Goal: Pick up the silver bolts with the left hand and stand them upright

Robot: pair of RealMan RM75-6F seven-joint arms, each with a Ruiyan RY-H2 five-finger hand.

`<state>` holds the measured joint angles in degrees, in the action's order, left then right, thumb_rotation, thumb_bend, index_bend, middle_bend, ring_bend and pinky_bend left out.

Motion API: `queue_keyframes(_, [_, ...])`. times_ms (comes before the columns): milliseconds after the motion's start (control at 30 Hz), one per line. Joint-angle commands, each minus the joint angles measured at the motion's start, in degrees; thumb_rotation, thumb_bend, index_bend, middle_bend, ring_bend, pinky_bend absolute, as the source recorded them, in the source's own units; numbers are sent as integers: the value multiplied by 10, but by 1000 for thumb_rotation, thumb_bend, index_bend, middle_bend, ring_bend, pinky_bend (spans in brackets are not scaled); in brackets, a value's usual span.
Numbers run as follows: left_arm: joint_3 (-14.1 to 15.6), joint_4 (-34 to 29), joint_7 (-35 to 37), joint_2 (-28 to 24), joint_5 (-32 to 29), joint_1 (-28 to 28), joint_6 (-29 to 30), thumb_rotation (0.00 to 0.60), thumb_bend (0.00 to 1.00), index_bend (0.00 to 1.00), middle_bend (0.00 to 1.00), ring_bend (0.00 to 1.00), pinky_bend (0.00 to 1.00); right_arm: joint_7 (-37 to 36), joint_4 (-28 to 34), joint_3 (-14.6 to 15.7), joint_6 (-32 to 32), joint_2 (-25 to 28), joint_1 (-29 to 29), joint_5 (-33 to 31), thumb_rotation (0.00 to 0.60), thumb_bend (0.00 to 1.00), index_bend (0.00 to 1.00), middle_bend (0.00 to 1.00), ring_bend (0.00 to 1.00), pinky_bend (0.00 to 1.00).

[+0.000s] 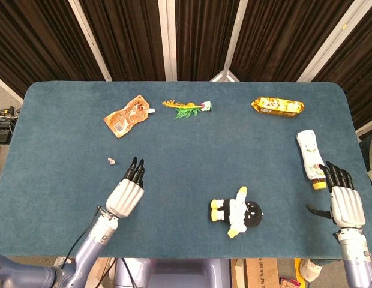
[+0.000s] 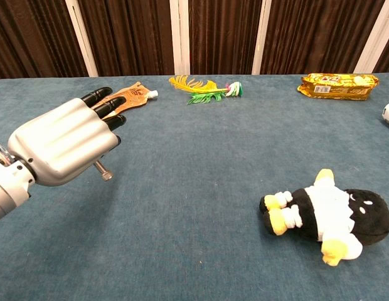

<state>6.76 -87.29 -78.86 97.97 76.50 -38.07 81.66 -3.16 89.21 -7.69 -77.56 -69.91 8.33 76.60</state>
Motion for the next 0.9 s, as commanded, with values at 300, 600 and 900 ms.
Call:
queue_keyframes(300, [16, 58, -51, -16, 54, -10, -29, 600, 547, 578, 183, 0, 0, -1, -3, 1, 1, -2, 1, 2, 600, 47, 129, 68, 25, 0])
queue_keyframes(600, [19, 91, -87, -23, 73, -14, -60, 600, 545, 576, 179, 0, 0, -8, -5, 0, -4, -2, 0, 4, 600, 47, 129, 68, 25, 0])
queue_keyframes(900, [19, 125, -83, -8, 88, -10, -83, 600, 539, 571, 177, 0, 0, -6, -10, -2, -4, -6, 1, 2, 600, 47, 129, 68, 25, 0])
